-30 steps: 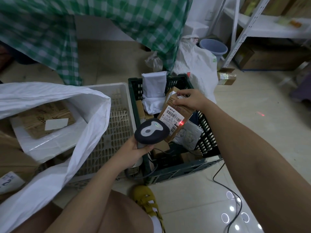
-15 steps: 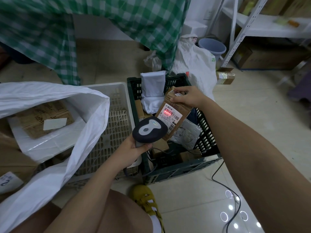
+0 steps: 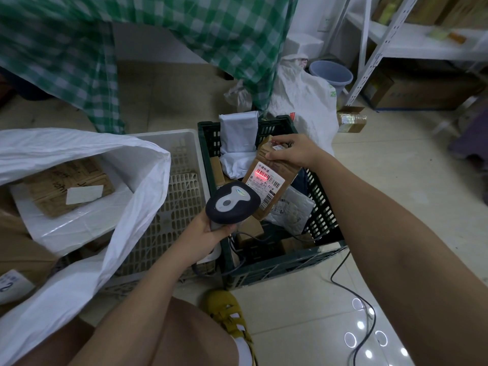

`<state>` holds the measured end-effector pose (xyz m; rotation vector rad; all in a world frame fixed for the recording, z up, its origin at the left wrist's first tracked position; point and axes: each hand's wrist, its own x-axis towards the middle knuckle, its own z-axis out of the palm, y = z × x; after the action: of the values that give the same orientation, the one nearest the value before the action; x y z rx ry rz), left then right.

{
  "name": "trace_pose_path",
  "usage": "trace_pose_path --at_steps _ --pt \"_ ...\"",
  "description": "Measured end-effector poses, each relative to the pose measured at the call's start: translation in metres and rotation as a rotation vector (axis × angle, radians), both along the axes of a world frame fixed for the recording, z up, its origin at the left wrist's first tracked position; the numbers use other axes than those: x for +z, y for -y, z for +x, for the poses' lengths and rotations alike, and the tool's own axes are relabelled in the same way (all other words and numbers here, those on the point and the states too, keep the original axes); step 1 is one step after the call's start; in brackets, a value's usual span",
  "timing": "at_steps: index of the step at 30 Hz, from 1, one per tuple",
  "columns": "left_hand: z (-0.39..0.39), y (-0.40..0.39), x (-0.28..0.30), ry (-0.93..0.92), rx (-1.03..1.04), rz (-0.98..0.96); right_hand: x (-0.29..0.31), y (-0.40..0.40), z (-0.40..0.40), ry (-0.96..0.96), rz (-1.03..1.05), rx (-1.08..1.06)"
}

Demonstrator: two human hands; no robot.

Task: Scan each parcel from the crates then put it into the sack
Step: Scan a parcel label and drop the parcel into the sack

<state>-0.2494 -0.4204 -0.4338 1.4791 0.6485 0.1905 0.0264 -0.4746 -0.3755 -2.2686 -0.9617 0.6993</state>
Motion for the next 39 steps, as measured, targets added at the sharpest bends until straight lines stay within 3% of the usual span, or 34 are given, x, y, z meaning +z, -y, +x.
trace_pose_path --at_steps 22,32,36,39 --pt "-0.009 0.001 0.003 0.009 0.077 0.018 0.017 0.007 -0.014 0.055 0.057 0.004" --pt "-0.051 0.024 0.083 0.24 0.291 0.11 0.086 0.035 -0.08 0.02 0.541 -0.156" --pt "-0.088 0.026 0.122 0.345 0.428 0.177 0.117 0.036 -0.126 -0.101 0.714 -0.165" --pt "-0.124 0.021 0.142 0.39 0.548 0.206 0.13 0.03 -0.16 -0.193 0.727 -0.103"
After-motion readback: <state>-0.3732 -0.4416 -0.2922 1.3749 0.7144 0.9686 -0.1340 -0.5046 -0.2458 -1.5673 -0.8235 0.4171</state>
